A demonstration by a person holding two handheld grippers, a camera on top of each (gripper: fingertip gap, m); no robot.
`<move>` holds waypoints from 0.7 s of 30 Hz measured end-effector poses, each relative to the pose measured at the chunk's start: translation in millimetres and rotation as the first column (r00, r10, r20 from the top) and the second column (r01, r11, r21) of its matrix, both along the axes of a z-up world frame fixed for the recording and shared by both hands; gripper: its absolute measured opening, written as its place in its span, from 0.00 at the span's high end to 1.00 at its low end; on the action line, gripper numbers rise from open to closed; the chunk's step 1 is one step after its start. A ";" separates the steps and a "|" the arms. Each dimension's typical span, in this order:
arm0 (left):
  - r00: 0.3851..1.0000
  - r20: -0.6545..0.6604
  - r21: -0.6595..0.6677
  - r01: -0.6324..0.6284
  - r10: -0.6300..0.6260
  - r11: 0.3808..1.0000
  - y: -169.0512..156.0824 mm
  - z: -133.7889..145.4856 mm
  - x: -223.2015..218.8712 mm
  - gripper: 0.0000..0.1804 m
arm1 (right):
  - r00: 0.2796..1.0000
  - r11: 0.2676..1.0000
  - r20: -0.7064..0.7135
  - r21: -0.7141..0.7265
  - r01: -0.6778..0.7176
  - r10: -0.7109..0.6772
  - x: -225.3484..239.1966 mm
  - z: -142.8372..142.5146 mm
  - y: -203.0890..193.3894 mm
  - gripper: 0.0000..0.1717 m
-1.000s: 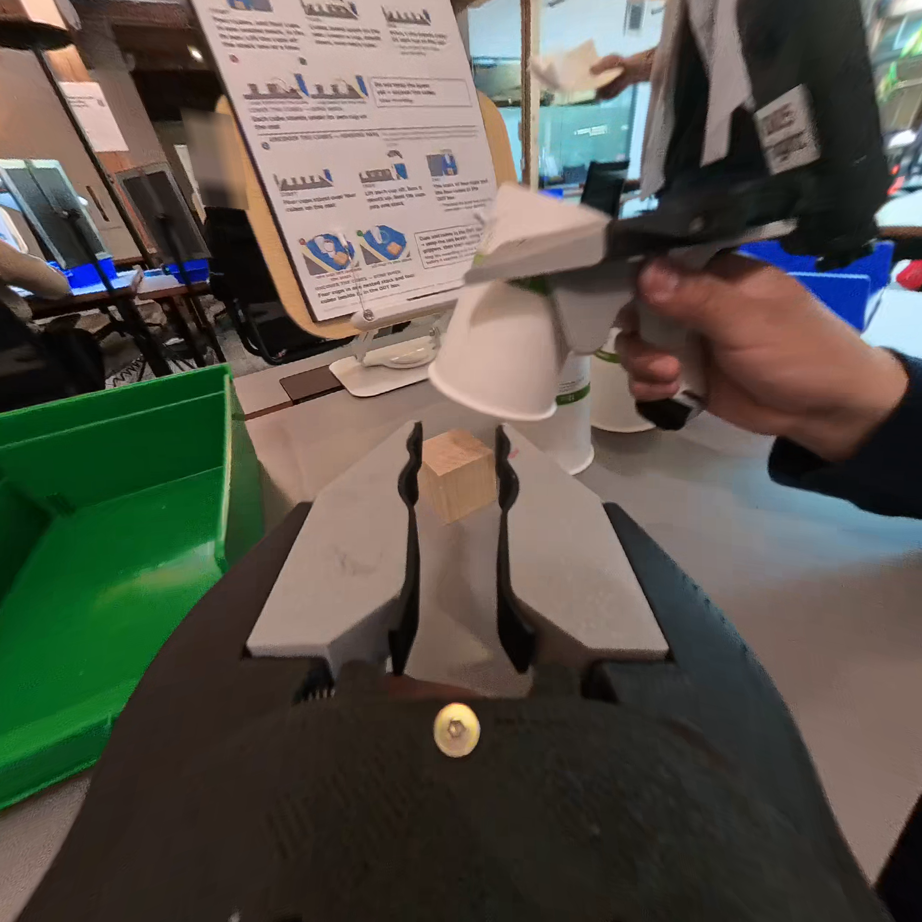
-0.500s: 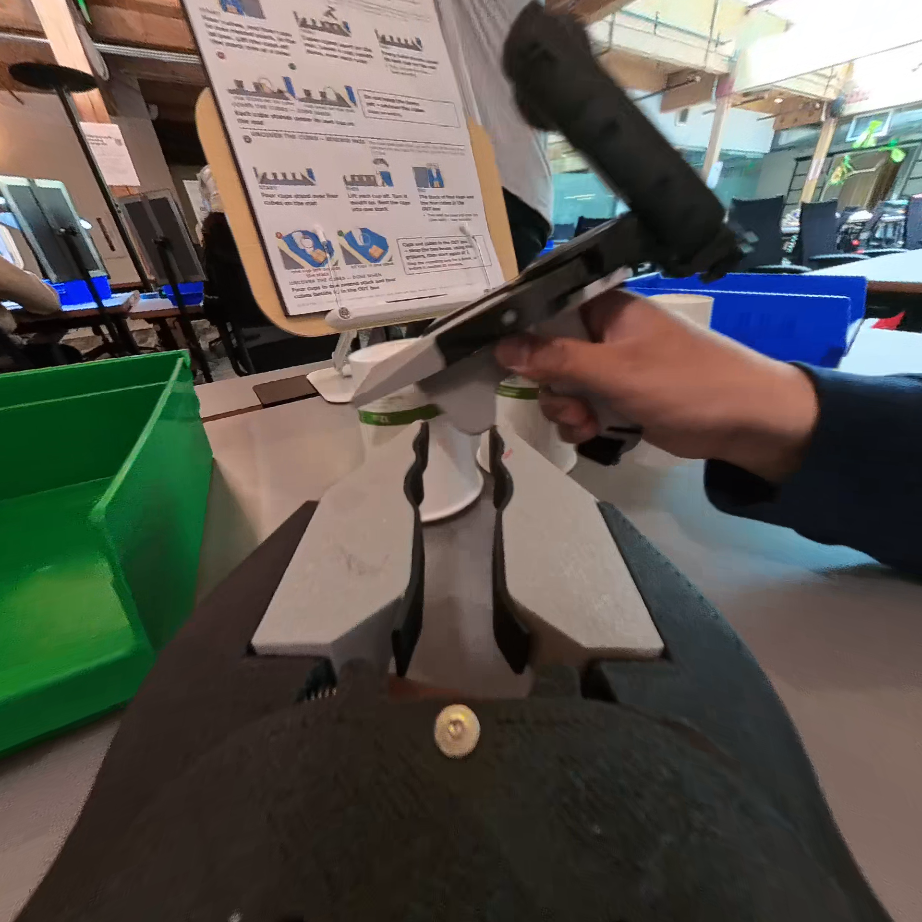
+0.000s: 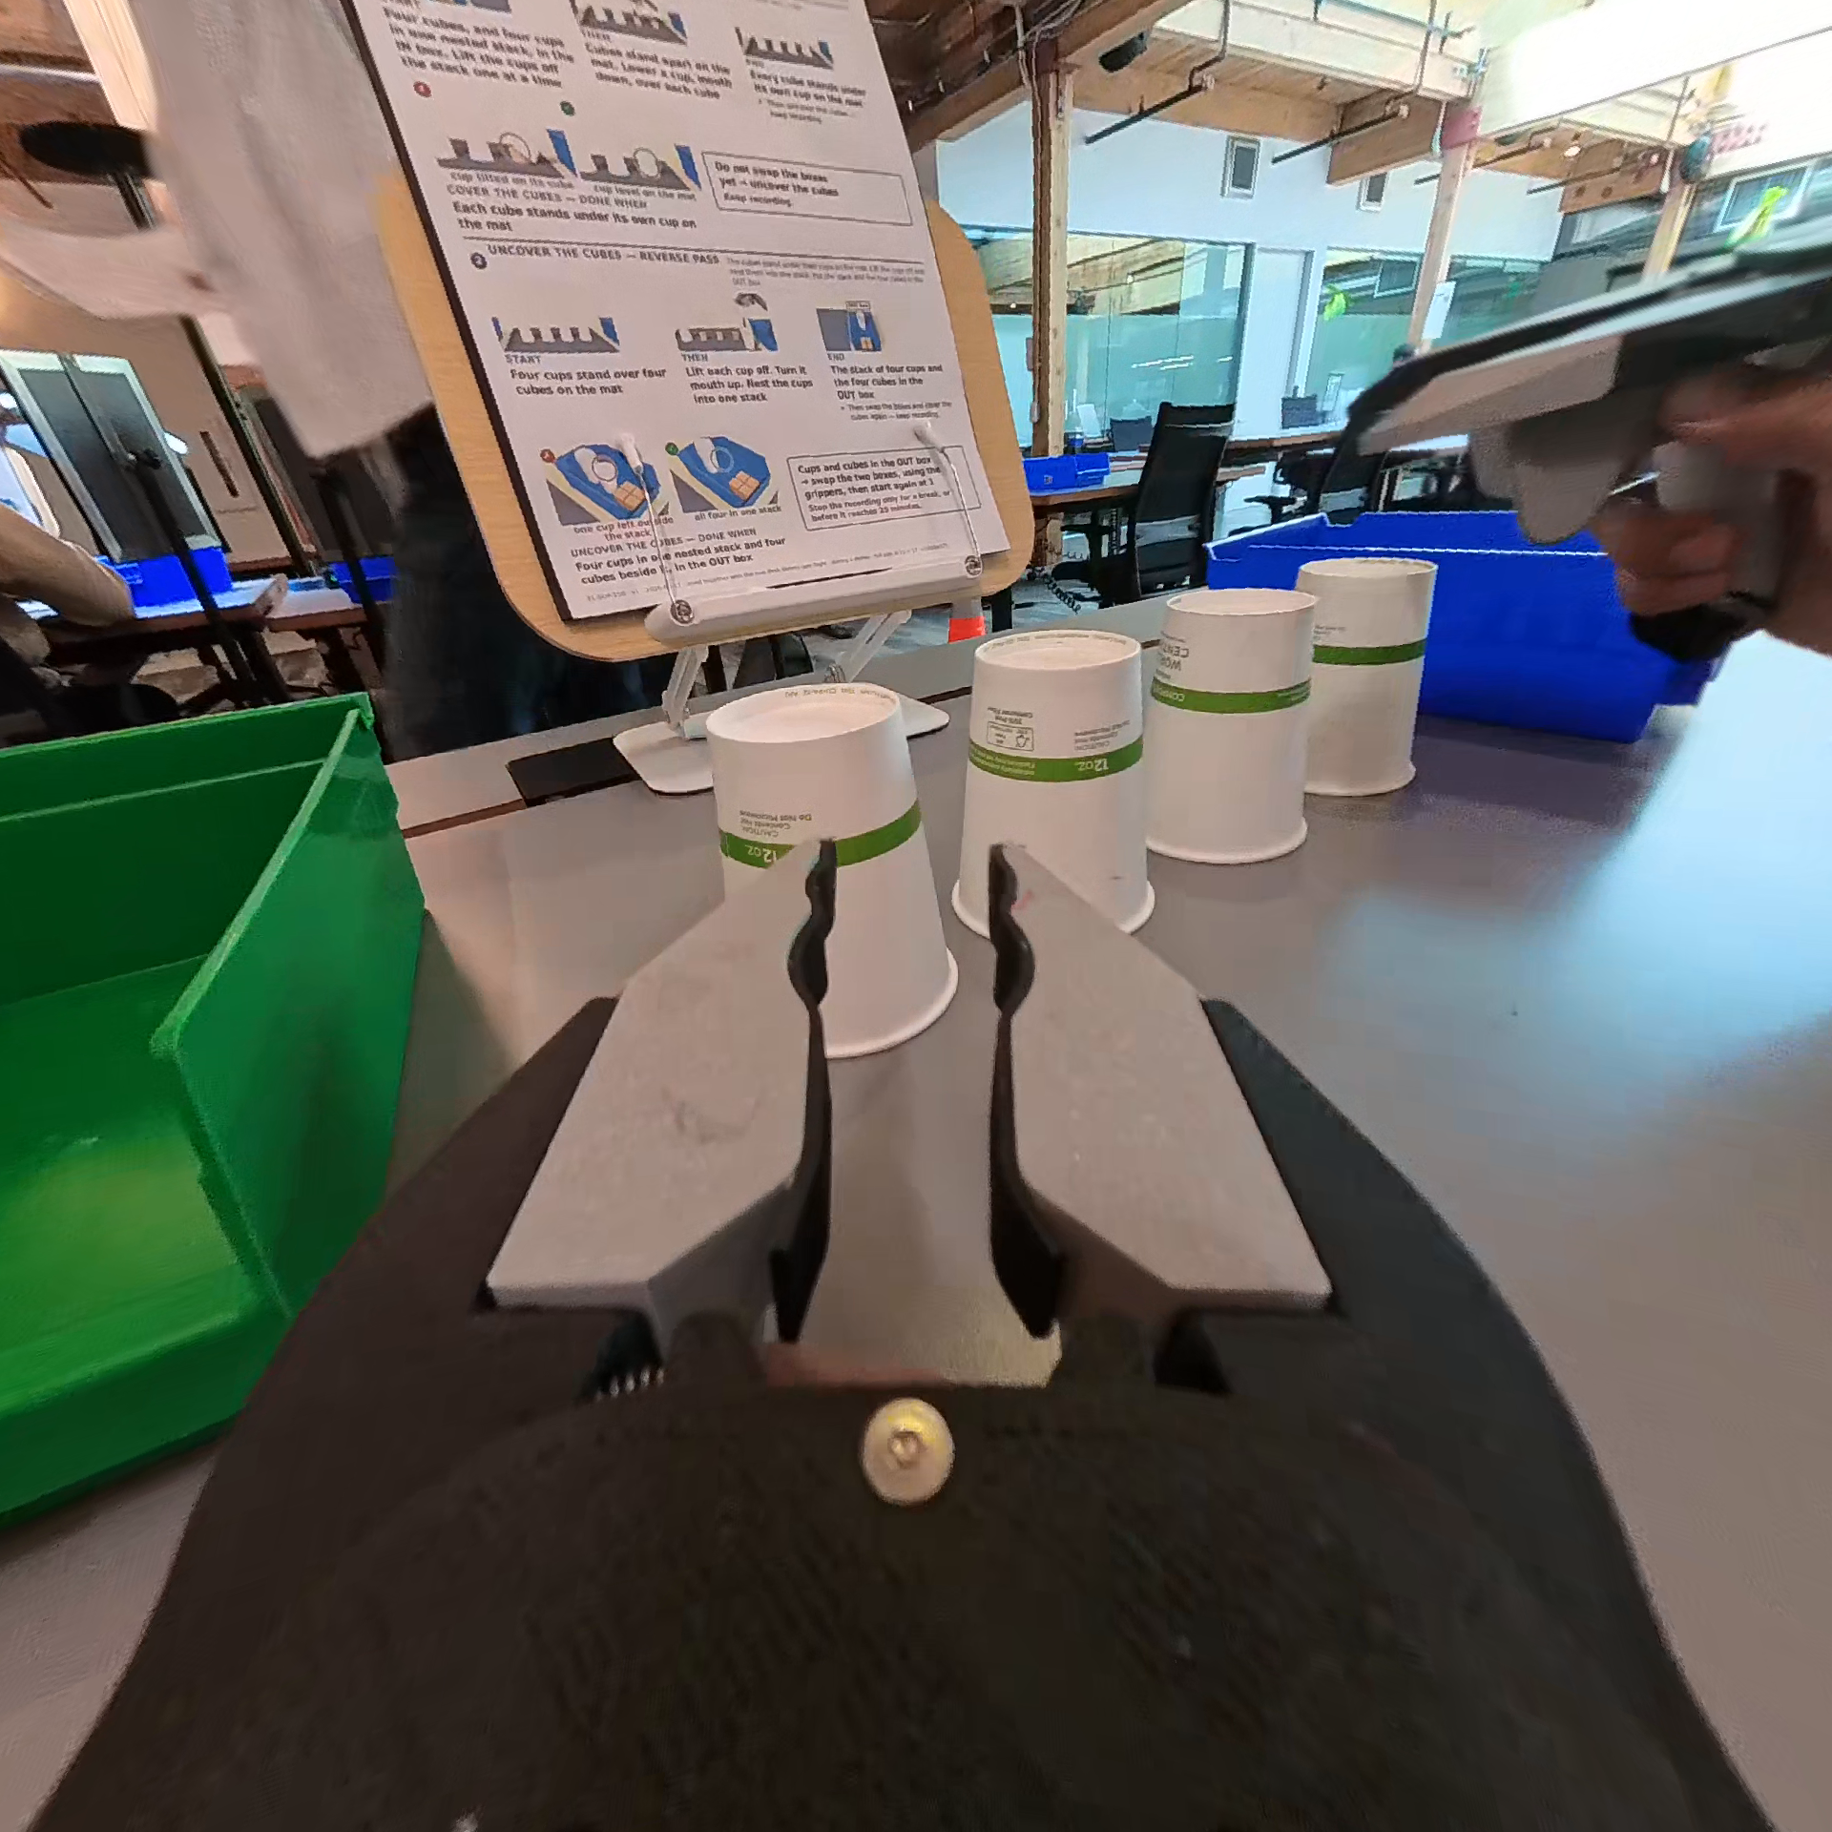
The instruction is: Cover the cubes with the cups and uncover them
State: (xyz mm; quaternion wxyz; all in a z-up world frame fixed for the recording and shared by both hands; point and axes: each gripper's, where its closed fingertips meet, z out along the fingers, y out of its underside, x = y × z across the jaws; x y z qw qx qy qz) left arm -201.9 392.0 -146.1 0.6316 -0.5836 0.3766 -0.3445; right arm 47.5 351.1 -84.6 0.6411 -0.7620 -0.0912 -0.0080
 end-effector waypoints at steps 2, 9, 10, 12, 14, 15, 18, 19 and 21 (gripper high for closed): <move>1.000 -0.020 -0.016 0.017 -0.017 1.000 0.0 -3.0 5.8 0.83 | 1.000 0.999 0.016 -0.039 0.027 -0.026 40.2 -9.8 -13.2 0.50; 0.951 -0.214 -0.001 0.229 -0.224 0.973 -29.3 -0.8 68.9 0.71 | 0.986 0.992 0.150 -0.118 -0.049 0.067 87.4 -30.2 -32.2 0.65; 0.931 -0.218 -0.031 0.294 -0.293 0.955 -39.9 2.0 80.6 0.71 | 0.982 0.989 0.176 -0.136 -0.050 0.074 89.2 -33.3 -31.1 0.67; 0.881 -0.196 -0.116 0.416 -0.432 0.902 -60.4 6.2 102.7 0.71 | 0.972 0.977 0.209 -0.204 -0.063 0.106 89.1 -44.0 -27.6 0.67; 0.843 -0.143 -0.172 0.494 -0.518 0.852 -73.4 9.4 120.6 0.71 | 0.963 0.960 0.234 -0.271 -0.065 0.132 89.6 -56.1 -23.0 0.69; 0.833 -0.118 -0.192 0.514 -0.540 0.836 -76.5 8.4 127.7 0.71 | 0.959 0.946 0.237 -0.314 -0.078 0.157 88.3 -64.1 -22.1 0.74; 0.819 -0.076 -0.267 0.533 -0.569 0.803 -81.4 -6.1 140.8 0.73 | 0.955 0.930 0.256 -0.364 -0.047 0.148 94.2 -77.7 -16.0 0.88; 0.815 -0.108 -0.287 0.523 -0.569 0.803 -83.3 -12.6 142.6 0.72 | 0.955 0.931 0.259 -0.362 -0.046 0.147 94.8 -77.2 -15.5 0.89; 0.802 -0.152 -0.256 0.532 -0.577 0.807 -90.5 -20.2 143.4 0.71 | 0.953 0.930 0.258 -0.365 -0.053 0.156 93.0 -74.2 -16.7 0.95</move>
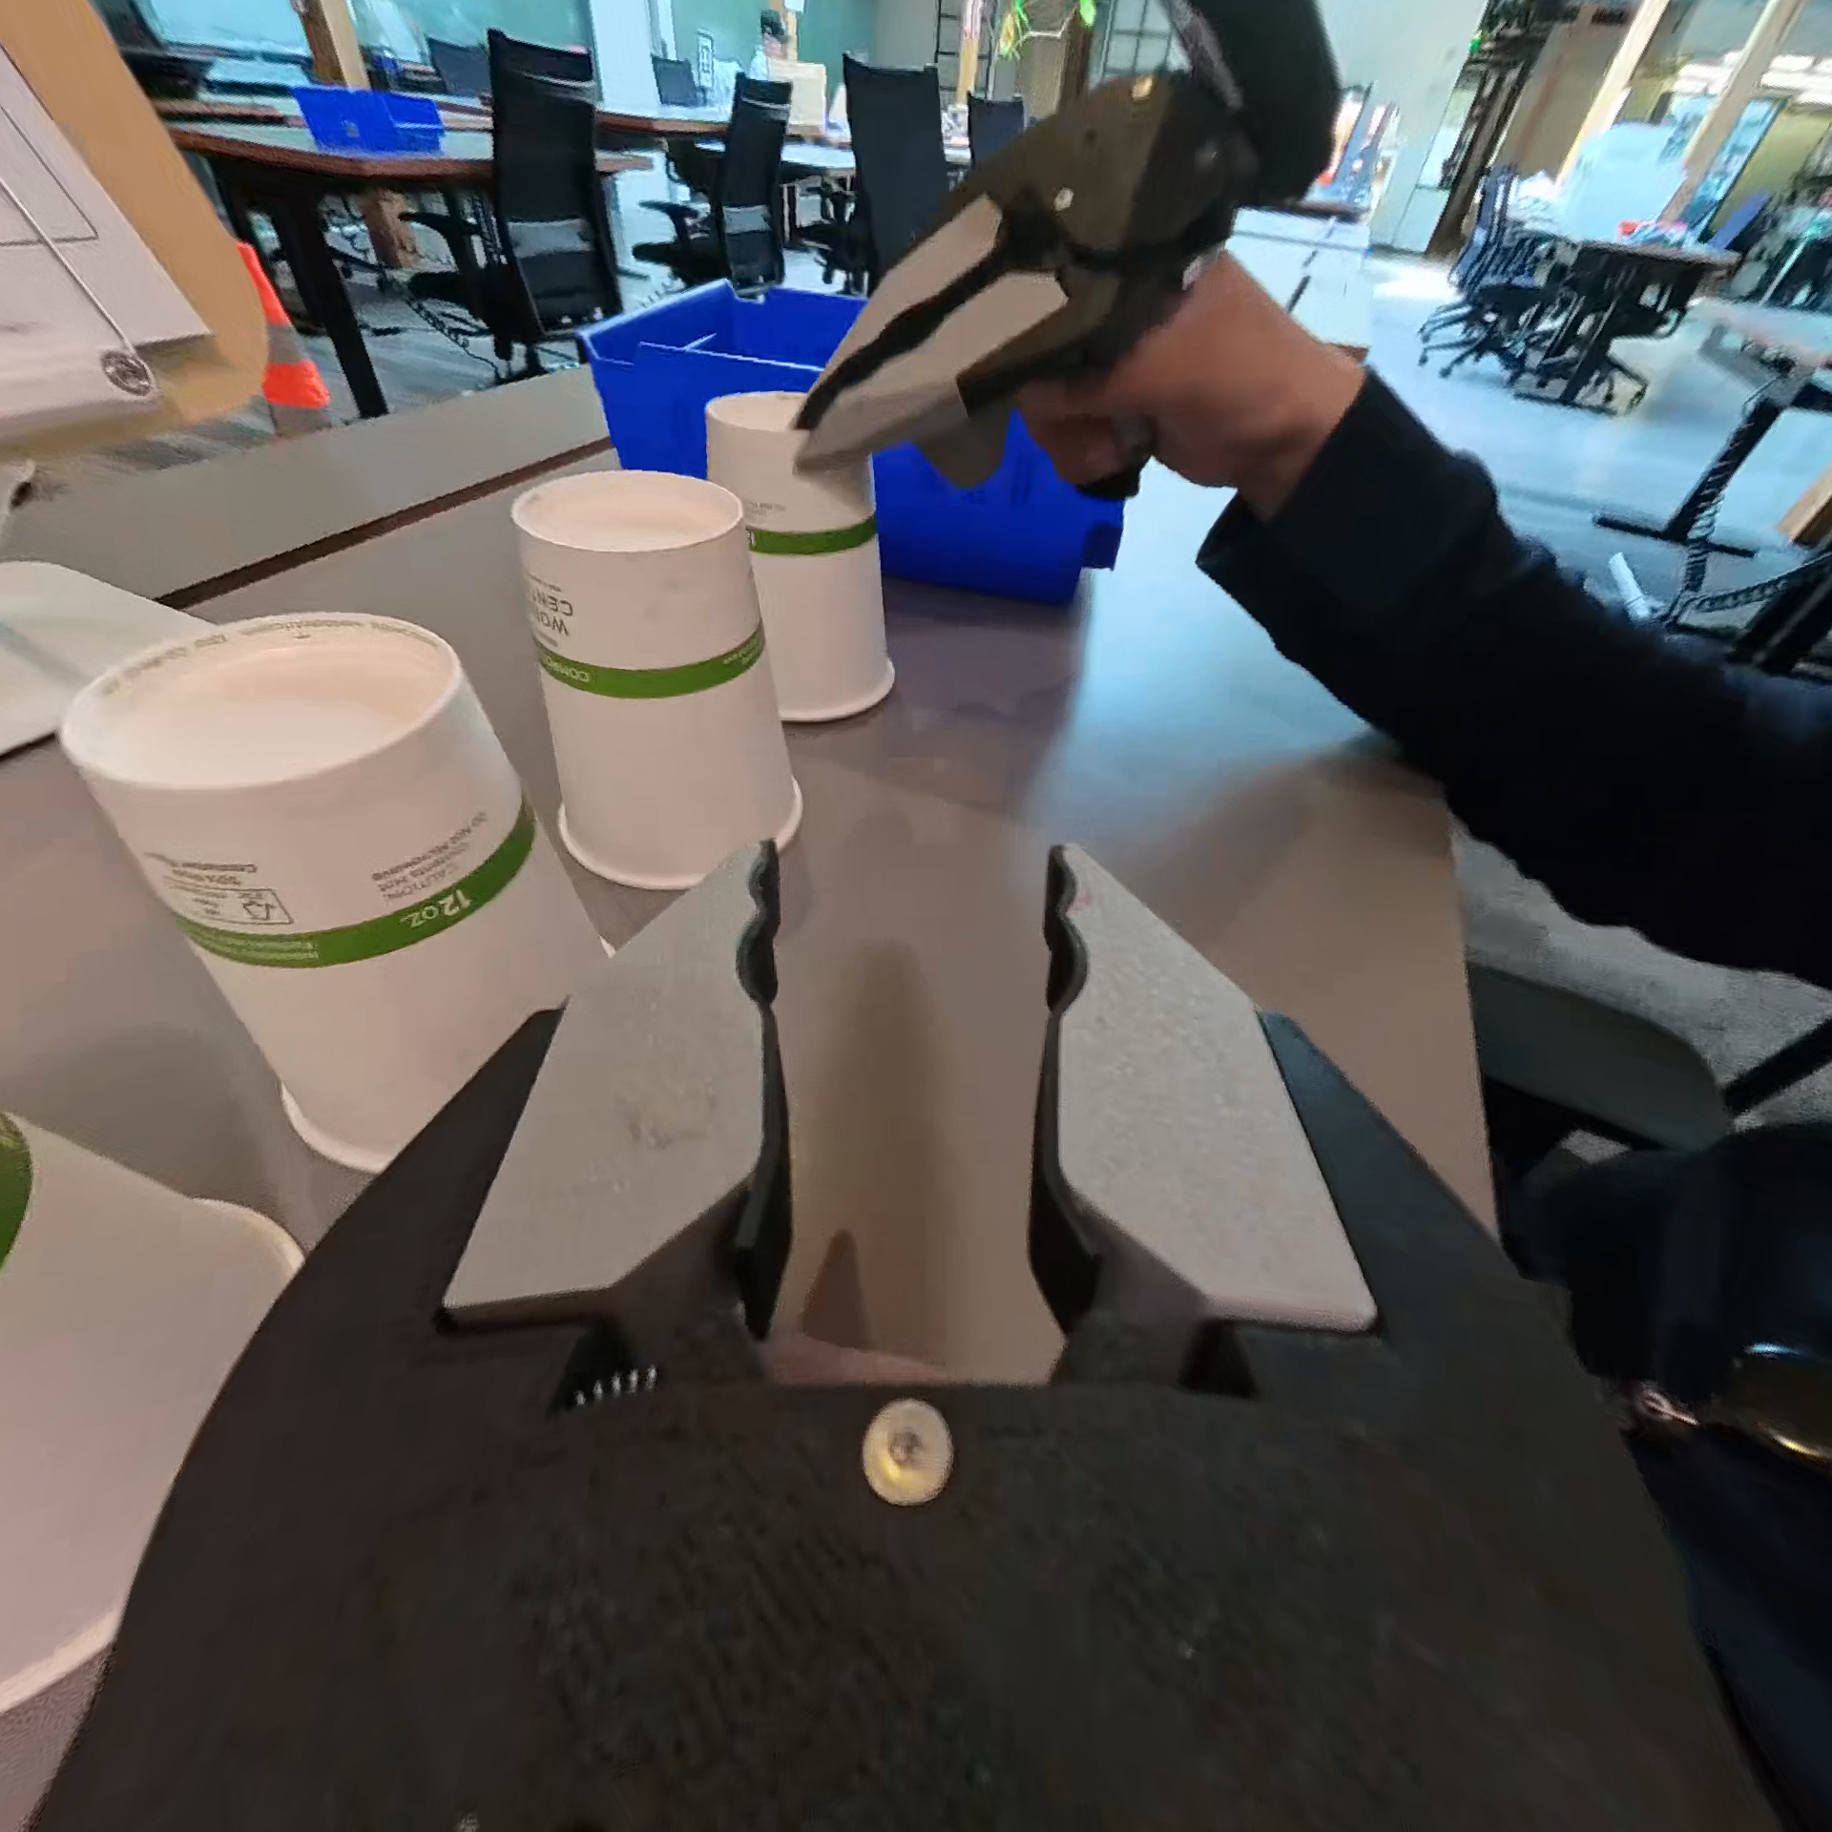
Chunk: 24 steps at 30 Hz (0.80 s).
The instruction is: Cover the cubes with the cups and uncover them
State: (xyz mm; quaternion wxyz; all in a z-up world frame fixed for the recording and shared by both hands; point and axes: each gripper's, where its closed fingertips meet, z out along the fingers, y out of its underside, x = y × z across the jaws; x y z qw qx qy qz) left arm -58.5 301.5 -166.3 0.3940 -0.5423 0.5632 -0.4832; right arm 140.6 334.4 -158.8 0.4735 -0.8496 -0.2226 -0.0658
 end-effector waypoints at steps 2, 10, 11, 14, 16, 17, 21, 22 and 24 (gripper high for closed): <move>1.000 -0.016 0.011 0.003 -0.002 1.000 -4.9 -6.7 2.1 0.73 | 1.000 0.999 0.003 0.051 0.002 -0.002 -0.5 12.9 -1.5 0.99; 0.995 0.075 -0.028 0.063 -0.061 0.998 -39.0 19.9 31.2 0.74 | 0.938 0.899 -0.285 0.434 -0.059 0.199 -23.0 114.2 -44.5 1.00; 0.992 0.099 -0.053 0.082 -0.076 0.995 -44.9 27.5 37.0 0.75 | 0.920 0.874 -0.303 0.479 -0.078 0.248 -27.5 125.1 -53.1 1.00; 0.989 0.124 -0.194 0.099 -0.075 0.976 -51.7 42.2 56.4 0.77 | 0.841 0.810 -0.349 0.564 -0.163 0.413 -49.6 145.1 -78.4 1.00; 0.989 0.129 -0.277 0.112 -0.079 0.954 -52.2 49.7 68.2 0.77 | 0.812 0.777 -0.347 0.599 -0.194 0.470 -61.2 150.7 -89.8 1.00; 0.987 0.143 -0.302 0.116 -0.076 0.946 -50.8 55.0 72.3 0.77 | 0.802 0.767 -0.344 0.608 -0.205 0.487 -66.2 151.6 -94.1 1.00; 0.961 0.257 -0.371 0.199 -0.105 0.907 -50.5 85.9 74.4 0.88 | 0.772 0.750 -0.331 0.605 -0.267 0.542 -84.2 142.7 -108.0 1.00; 0.959 0.255 -0.375 0.213 -0.121 0.902 -50.3 89.0 74.3 0.91 | 0.779 0.753 -0.326 0.602 -0.265 0.535 -84.1 138.7 -109.0 1.00; 0.972 0.183 -0.319 0.202 -0.149 0.926 -46.9 85.0 75.5 0.96 | 0.774 0.753 -0.318 0.591 -0.290 0.548 -83.9 129.3 -114.7 1.00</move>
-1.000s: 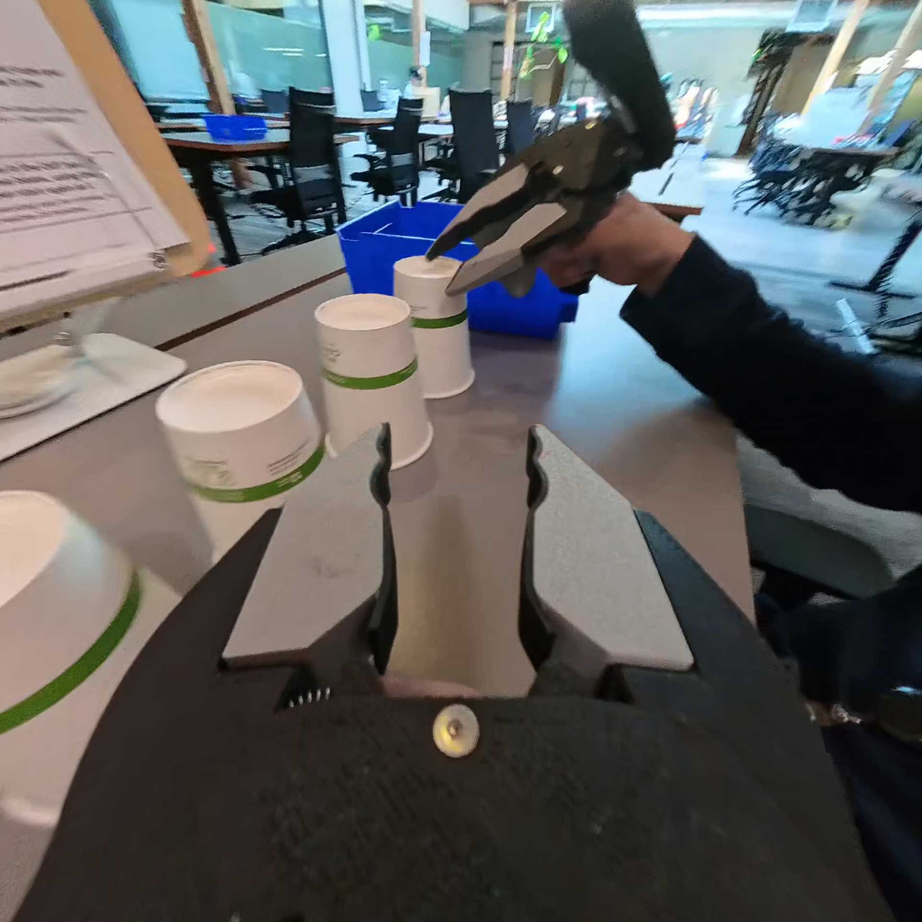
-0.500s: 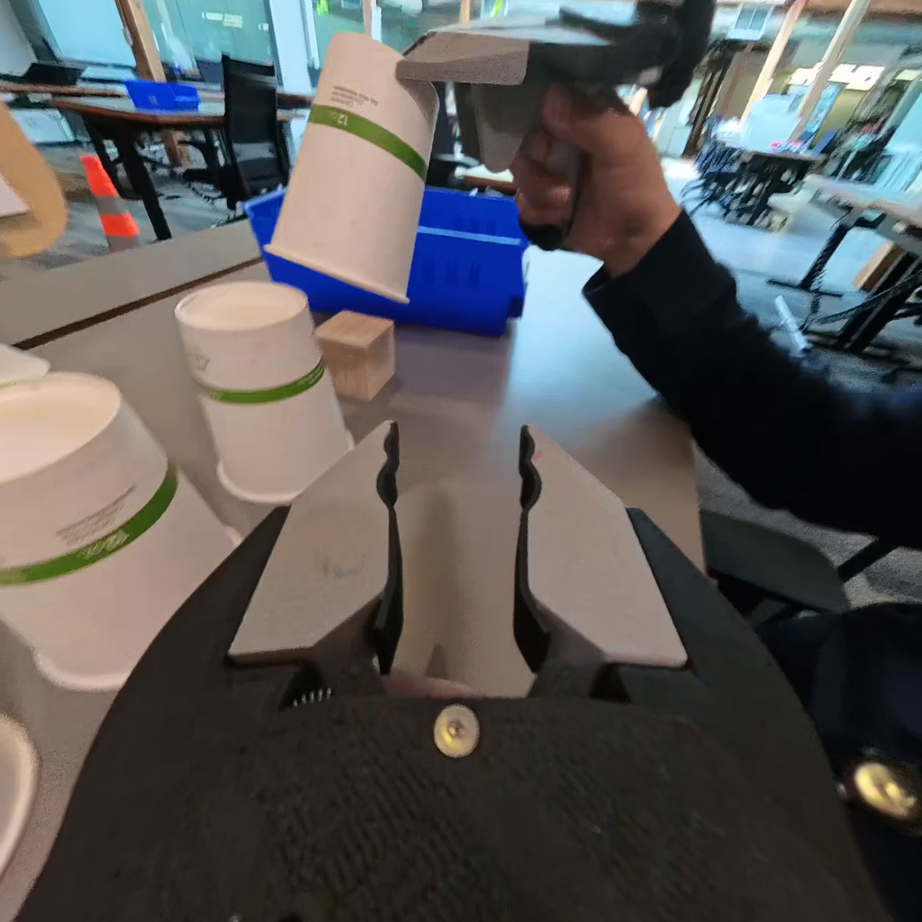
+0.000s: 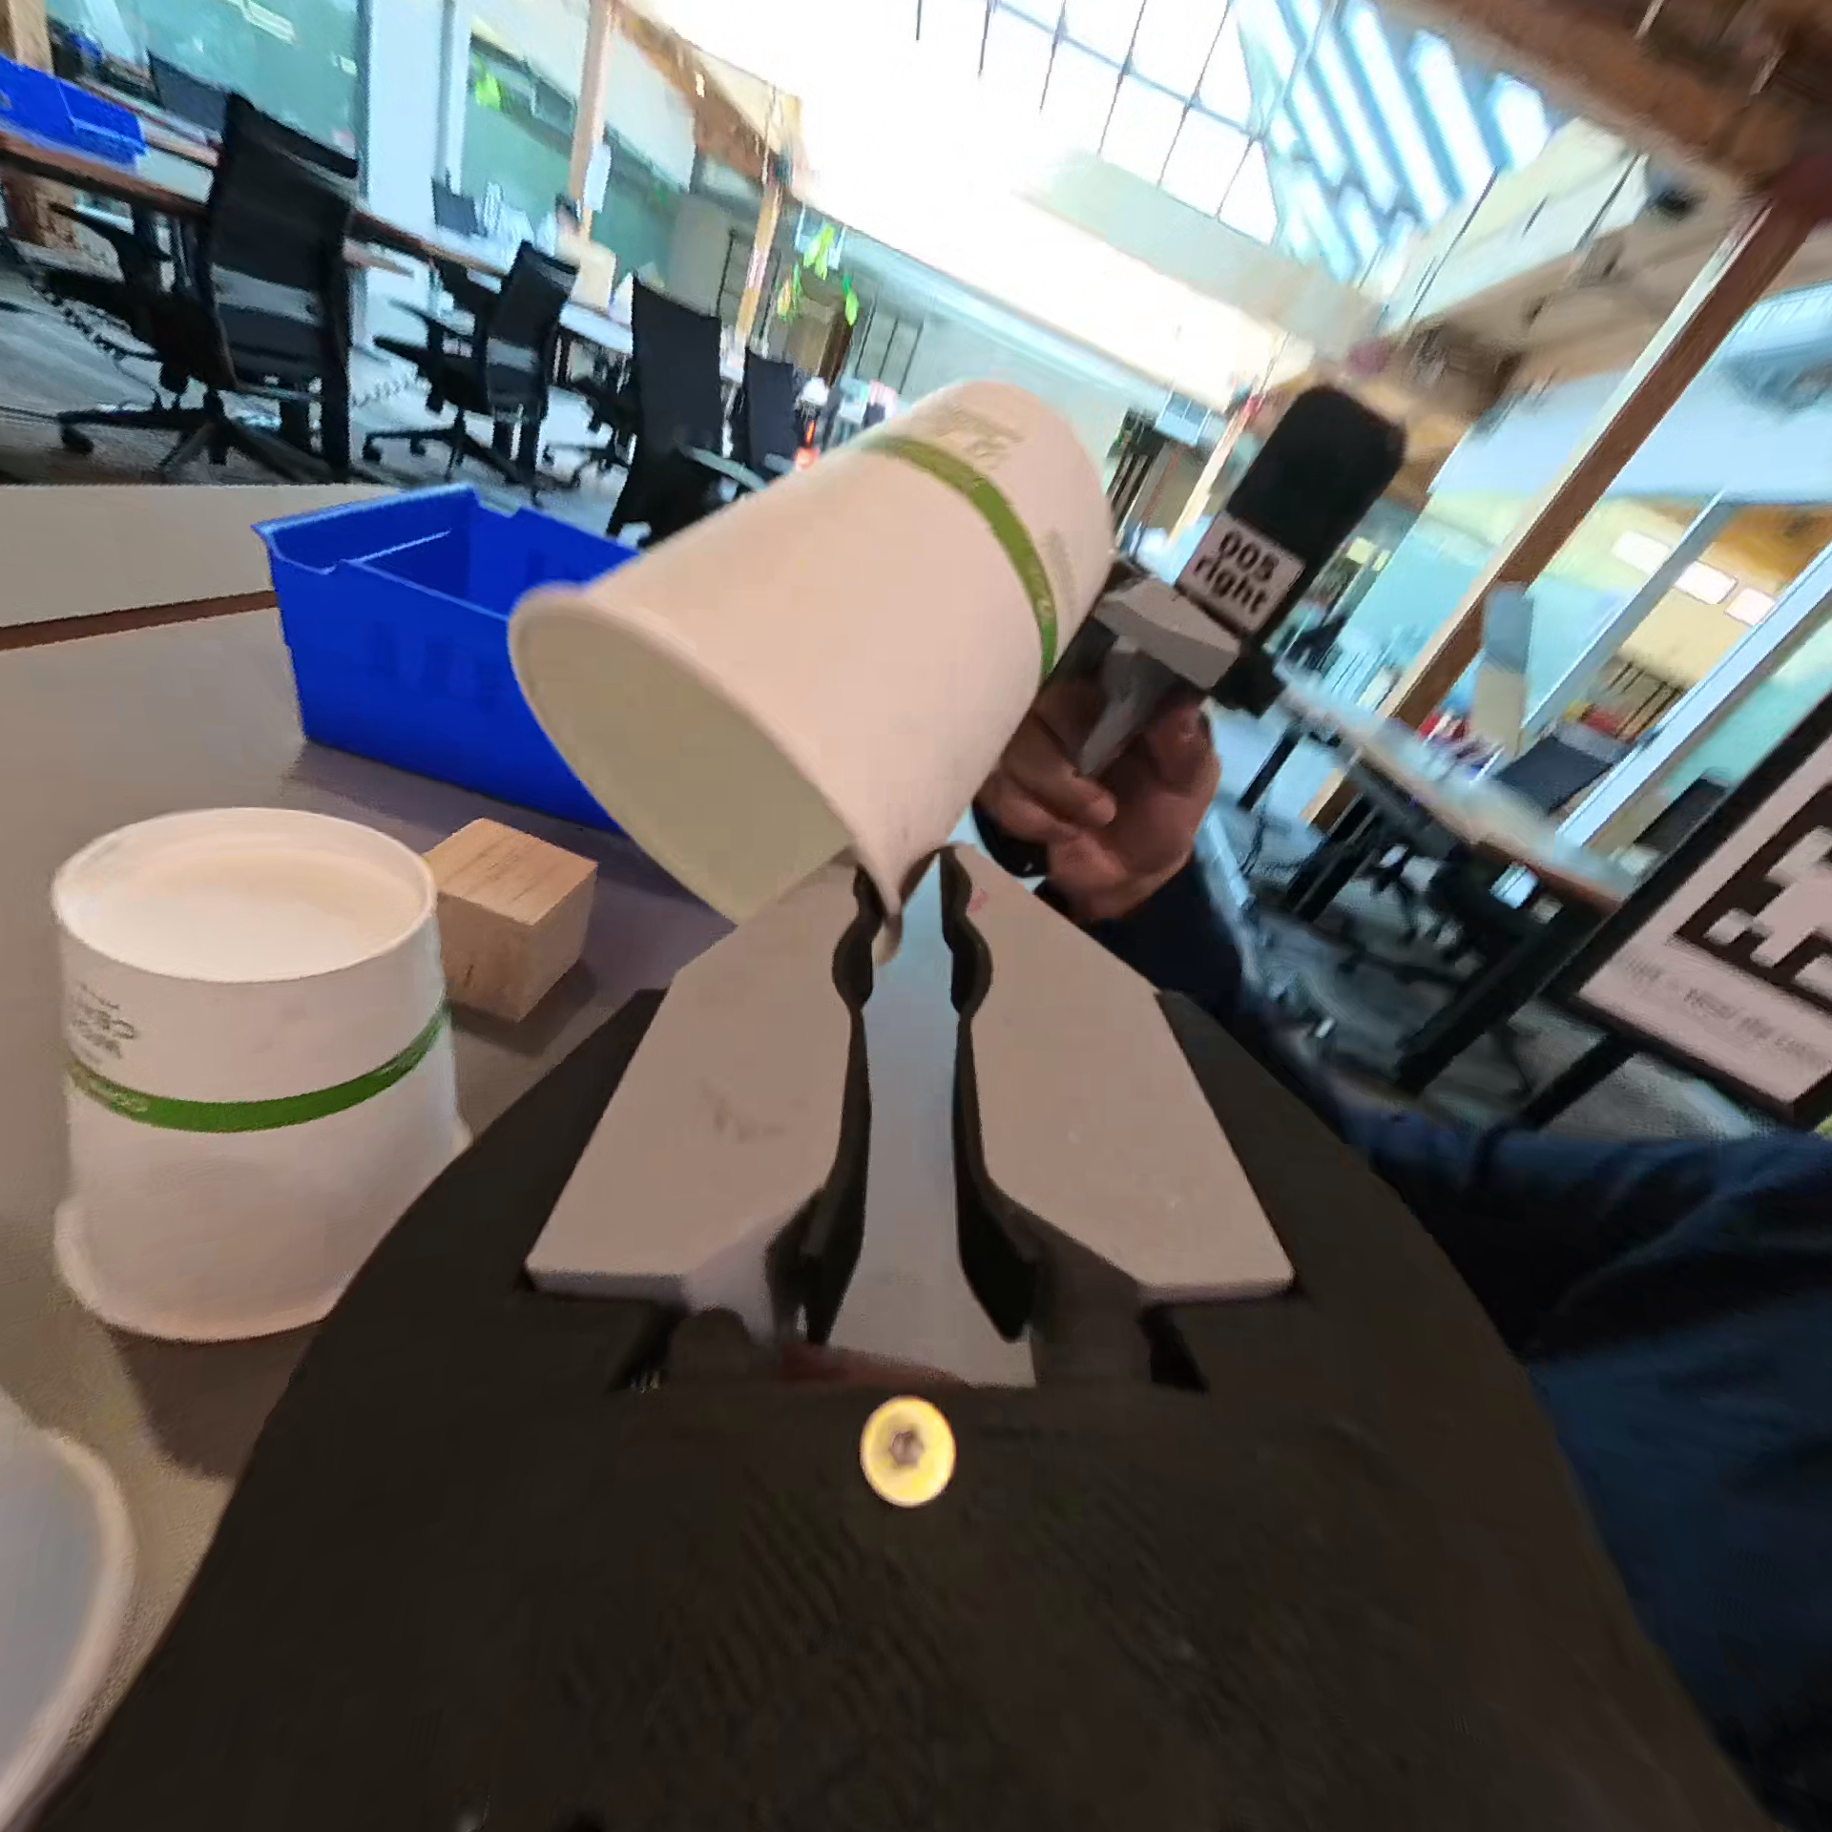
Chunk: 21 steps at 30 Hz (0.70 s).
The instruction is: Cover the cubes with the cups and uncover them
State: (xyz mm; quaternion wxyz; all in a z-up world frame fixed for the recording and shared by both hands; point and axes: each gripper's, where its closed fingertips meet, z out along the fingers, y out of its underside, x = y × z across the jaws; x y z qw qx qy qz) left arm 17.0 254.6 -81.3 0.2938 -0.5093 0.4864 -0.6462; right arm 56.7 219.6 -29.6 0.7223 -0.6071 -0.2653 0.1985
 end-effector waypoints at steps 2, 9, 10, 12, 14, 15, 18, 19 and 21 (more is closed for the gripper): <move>0.998 -0.063 0.132 0.021 -0.013 0.991 3.9 -3.1 -1.8 0.96 | 0.999 0.998 0.031 -0.058 -0.036 0.038 1.0 -18.2 -5.1 1.00; 0.951 -0.308 0.544 0.185 -0.010 0.818 -2.7 -4.2 -2.7 0.99 | 0.953 0.941 0.263 -0.334 -0.057 0.151 -5.5 -107.7 -12.9 0.98; 0.943 -0.332 0.597 0.199 0.014 0.777 -3.1 -6.8 -1.3 0.99 | 0.935 0.928 0.314 -0.371 -0.038 0.163 -5.9 -121.7 -13.6 0.99; 0.913 -0.406 0.685 0.270 0.047 0.677 -3.4 -20.2 -3.1 1.00 | 0.903 0.909 0.380 -0.416 -0.027 0.201 -6.9 -139.9 -19.8 0.96; 0.862 -0.507 0.670 0.391 0.005 0.631 -14.5 -37.8 -11.3 1.00 | 0.902 0.911 0.380 -0.410 -0.034 0.204 -4.9 -138.7 -23.9 0.95; 0.835 -0.550 0.657 0.442 -0.013 0.610 -18.8 -46.3 -15.5 1.00 | 0.915 0.921 0.360 -0.389 -0.030 0.182 -1.8 -131.7 -22.8 0.94; 0.776 -0.631 0.655 0.532 0.000 0.537 -19.3 -65.5 -21.9 1.00 | 0.948 0.938 0.275 -0.341 -0.058 0.158 4.1 -109.3 -22.4 0.94; 0.763 -0.646 0.649 0.549 0.001 0.526 -20.0 -68.8 -22.1 1.00 | 0.956 0.945 0.257 -0.321 -0.054 0.142 6.4 -103.0 -20.4 0.94; 0.745 -0.667 0.628 0.575 -0.017 0.524 -25.2 -71.7 -21.7 0.99 | 0.965 0.954 0.238 -0.297 -0.039 0.113 9.8 -95.8 -15.7 0.93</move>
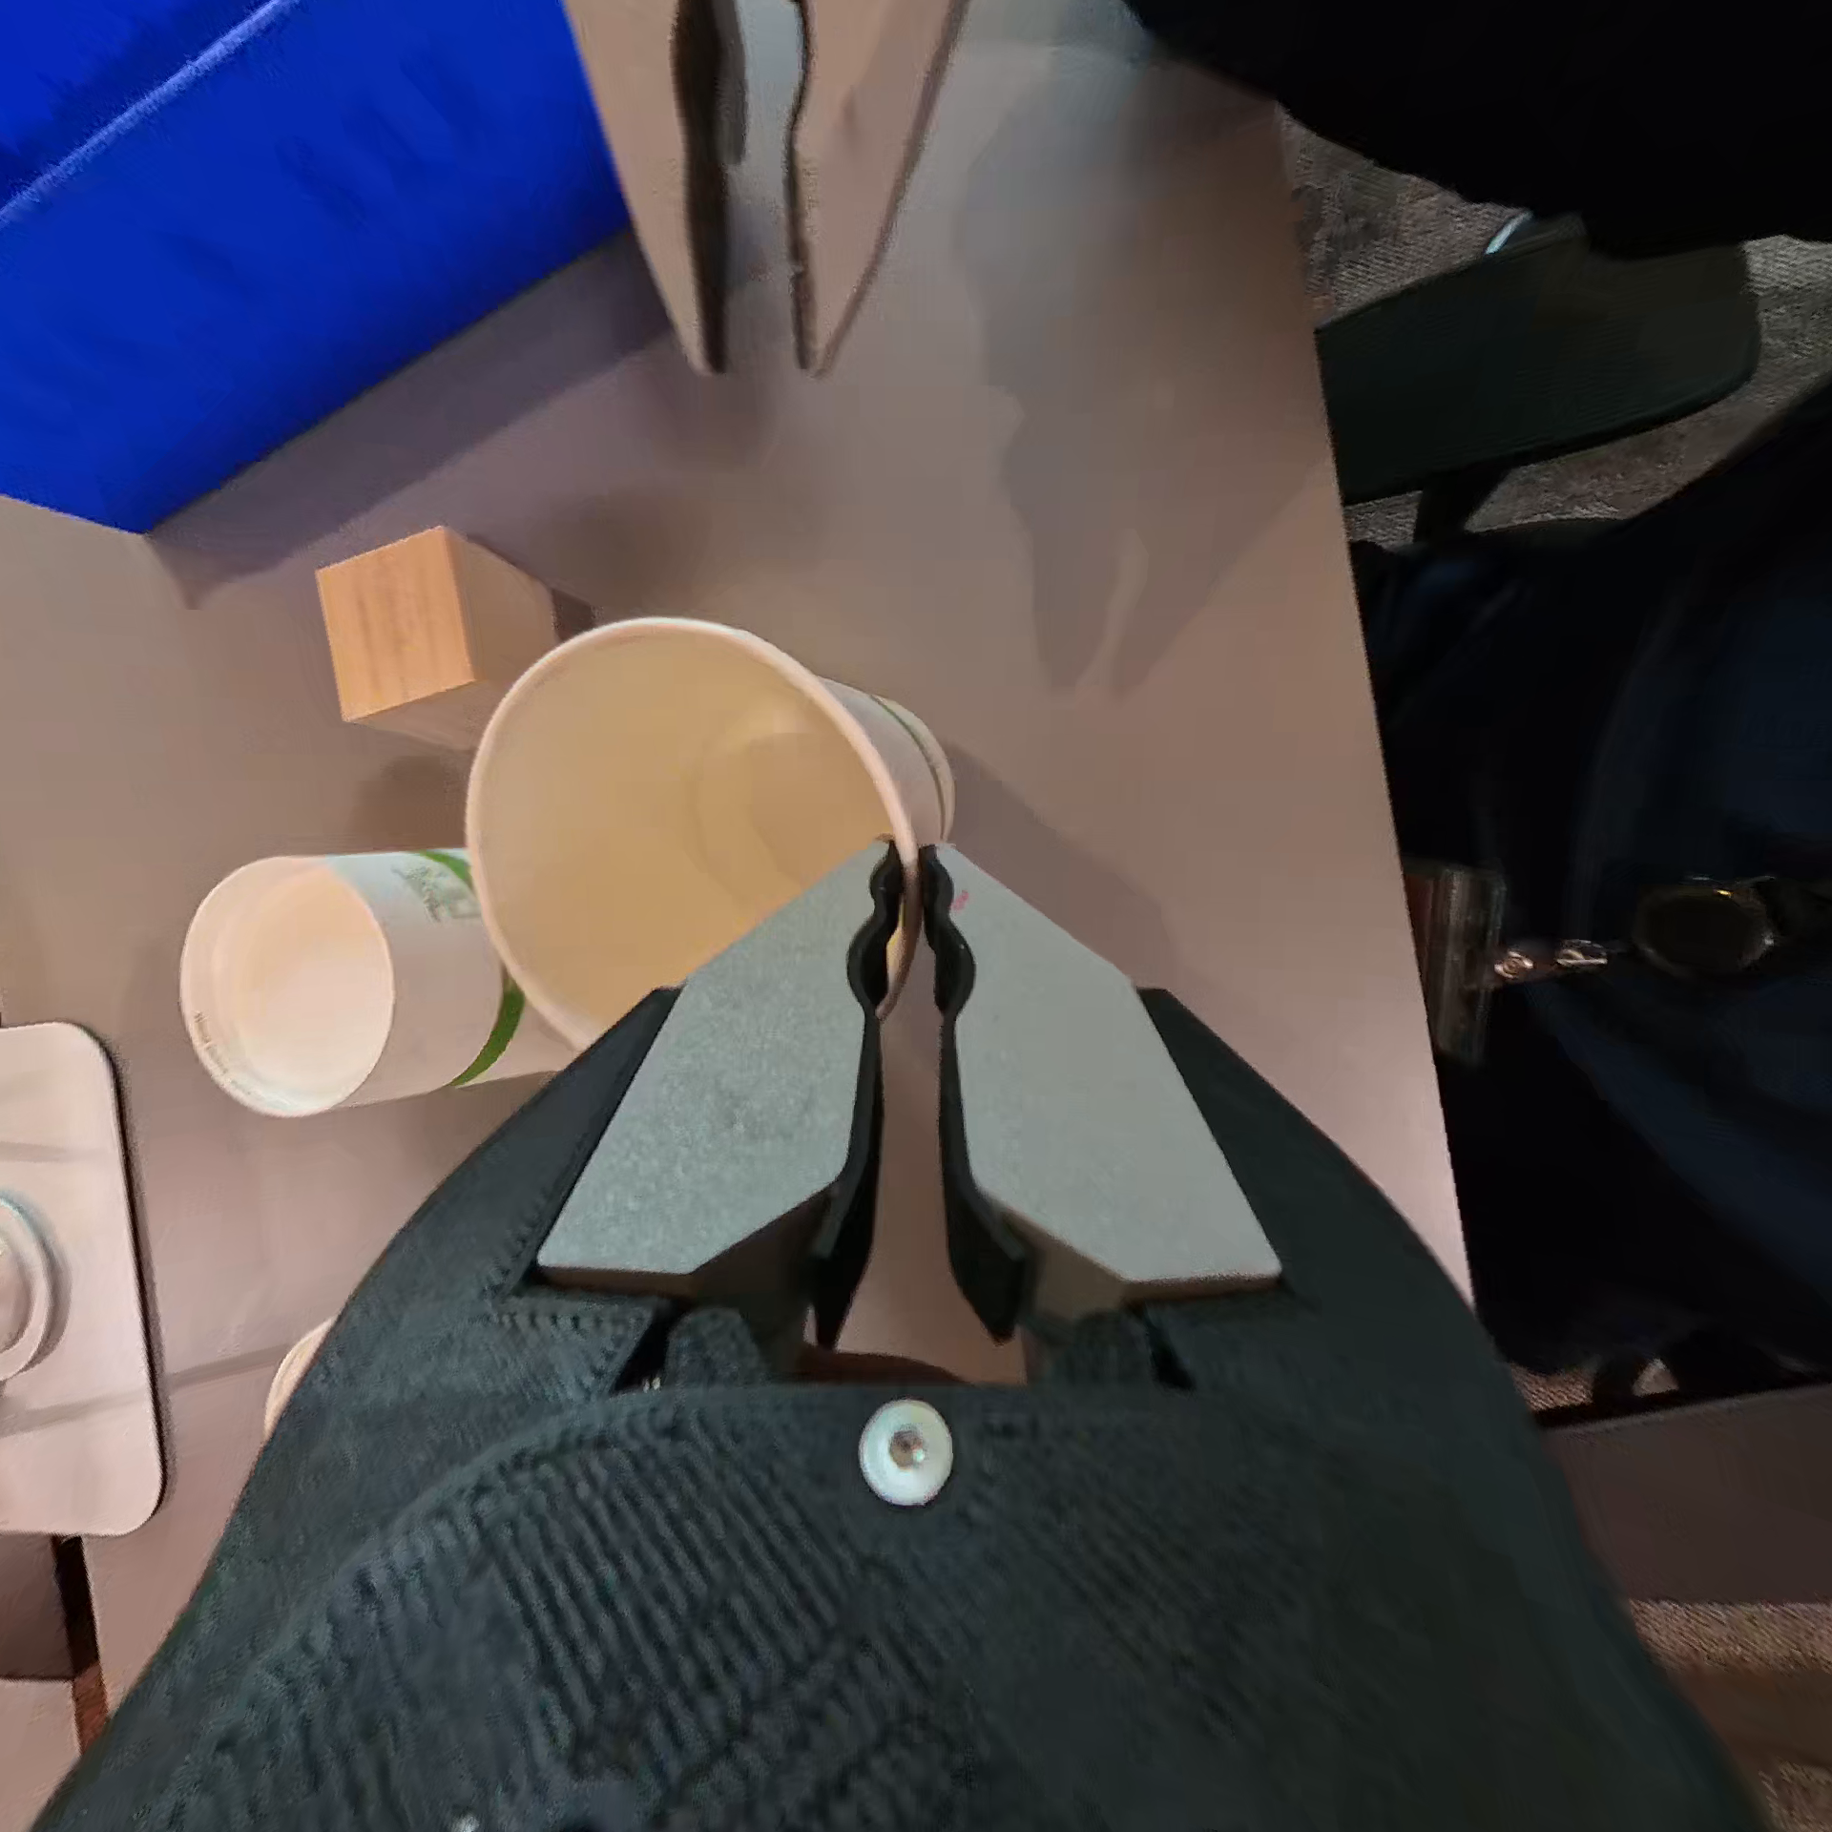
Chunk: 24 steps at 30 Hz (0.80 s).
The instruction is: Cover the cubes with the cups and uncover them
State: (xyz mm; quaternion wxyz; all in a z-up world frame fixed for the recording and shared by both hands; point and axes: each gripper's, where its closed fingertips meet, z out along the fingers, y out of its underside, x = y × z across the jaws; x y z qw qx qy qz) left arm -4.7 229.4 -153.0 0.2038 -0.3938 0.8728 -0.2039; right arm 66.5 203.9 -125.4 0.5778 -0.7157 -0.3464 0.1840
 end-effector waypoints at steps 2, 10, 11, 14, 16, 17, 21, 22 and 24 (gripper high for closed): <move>1.000 -0.002 0.005 0.021 -0.021 1.000 -5.3 -1.4 2.0 0.97 | 1.000 1.000 -0.009 0.011 0.007 -0.007 0.0 1.6 3.6 0.93; 0.999 0.038 -0.019 0.032 -0.031 0.999 -19.6 -6.9 5.5 0.90 | 0.999 0.999 0.043 -0.024 0.023 -0.021 -6.4 -16.1 16.2 0.90; 0.998 0.050 -0.027 0.030 -0.028 0.999 -20.4 -6.9 4.1 0.89 | 0.998 0.999 0.053 -0.020 0.026 -0.025 -6.7 -15.8 17.3 0.90; 0.996 0.083 -0.080 0.025 -0.018 0.996 -24.2 -4.1 -2.7 0.85 | 0.999 1.000 0.045 -0.006 0.021 -0.020 -7.5 -7.3 20.4 0.89; 0.993 0.115 -0.115 0.020 -0.006 0.993 -24.3 1.1 -7.5 0.83 | 1.000 1.000 0.017 0.012 0.019 -0.019 -7.0 4.9 23.9 0.89; 0.991 0.135 -0.131 0.016 0.002 0.991 -23.2 5.3 -10.6 0.82 | 1.000 0.999 0.003 0.027 0.031 -0.031 -5.4 12.3 28.0 0.89; 0.964 0.259 -0.230 -0.003 0.064 0.973 -11.2 32.6 -25.5 0.80 | 0.997 0.996 -0.014 0.041 0.076 -0.075 -4.8 33.1 55.4 0.89; 0.950 0.298 -0.264 -0.008 0.089 0.965 -6.4 40.4 -29.7 0.80 | 0.997 0.997 0.002 0.030 0.072 -0.072 -8.1 33.2 63.6 0.89; 0.916 0.372 -0.326 -0.024 0.151 0.945 6.1 52.3 -37.7 0.80 | 0.998 0.999 0.045 0.002 0.050 -0.050 -18.8 29.0 80.9 0.88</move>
